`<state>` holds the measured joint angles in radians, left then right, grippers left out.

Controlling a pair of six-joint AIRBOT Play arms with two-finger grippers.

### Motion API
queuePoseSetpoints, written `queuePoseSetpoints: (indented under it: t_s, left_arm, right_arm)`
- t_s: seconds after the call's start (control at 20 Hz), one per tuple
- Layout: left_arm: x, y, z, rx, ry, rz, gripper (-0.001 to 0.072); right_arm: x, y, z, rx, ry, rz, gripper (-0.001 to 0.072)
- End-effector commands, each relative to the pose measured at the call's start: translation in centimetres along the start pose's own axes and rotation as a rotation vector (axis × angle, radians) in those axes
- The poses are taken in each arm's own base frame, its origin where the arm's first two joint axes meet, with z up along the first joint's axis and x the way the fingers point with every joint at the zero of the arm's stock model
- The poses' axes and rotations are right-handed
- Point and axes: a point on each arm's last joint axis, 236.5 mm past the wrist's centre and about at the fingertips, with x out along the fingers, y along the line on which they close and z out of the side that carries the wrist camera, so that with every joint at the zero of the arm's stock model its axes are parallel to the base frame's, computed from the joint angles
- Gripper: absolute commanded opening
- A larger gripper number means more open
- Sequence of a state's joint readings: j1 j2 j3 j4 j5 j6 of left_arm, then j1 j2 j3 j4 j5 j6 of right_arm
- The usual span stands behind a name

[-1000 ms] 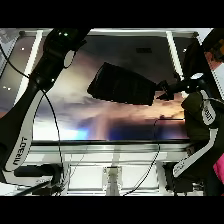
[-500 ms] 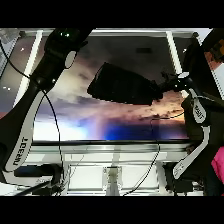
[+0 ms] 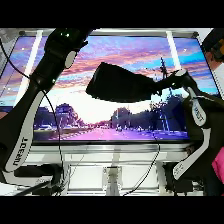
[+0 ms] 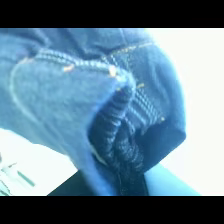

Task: Fold the clothes and pants, and hang the long-sleeved shirts on hangers.

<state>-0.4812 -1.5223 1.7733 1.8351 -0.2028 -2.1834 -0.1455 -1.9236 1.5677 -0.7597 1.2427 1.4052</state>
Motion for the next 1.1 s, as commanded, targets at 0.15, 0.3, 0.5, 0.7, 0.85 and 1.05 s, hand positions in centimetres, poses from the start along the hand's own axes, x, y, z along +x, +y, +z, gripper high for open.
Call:
queuePoseSetpoints:
  t_s: [0.15,0.3,0.5,0.7,0.85,1.05]
  left_arm:
    - [0.0,0.0,0.0,0.000,0.000,0.000,0.0577]
    - [0.0,0.0,0.0,0.000,0.000,0.000,0.0576]
    - [0.0,0.0,0.0,0.000,0.000,0.000,0.0576]
    - [0.0,0.0,0.0,0.000,0.000,0.000,0.0577]
    - [0.0,0.0,0.1,0.000,-0.001,0.001,0.0576]
    - [0.0,0.0,0.1,0.000,-0.001,0.001,0.0576]
  right_arm:
    - [-15.3,1.8,3.5,0.083,-0.260,0.048,0.0027]
    - [-24.2,2.9,4.7,0.084,-0.373,0.047,0.0027]
    - [-32.4,1.2,2.7,0.160,-0.429,-0.042,0.0027]
    - [-34.8,-4.6,-2.5,0.351,-0.327,-0.178,0.0028]
    - [-36.5,-8.7,-4.8,0.461,-0.347,-0.291,0.0027]
    - [-41.7,-12.5,-8.3,0.551,-0.449,-0.419,0.0028]
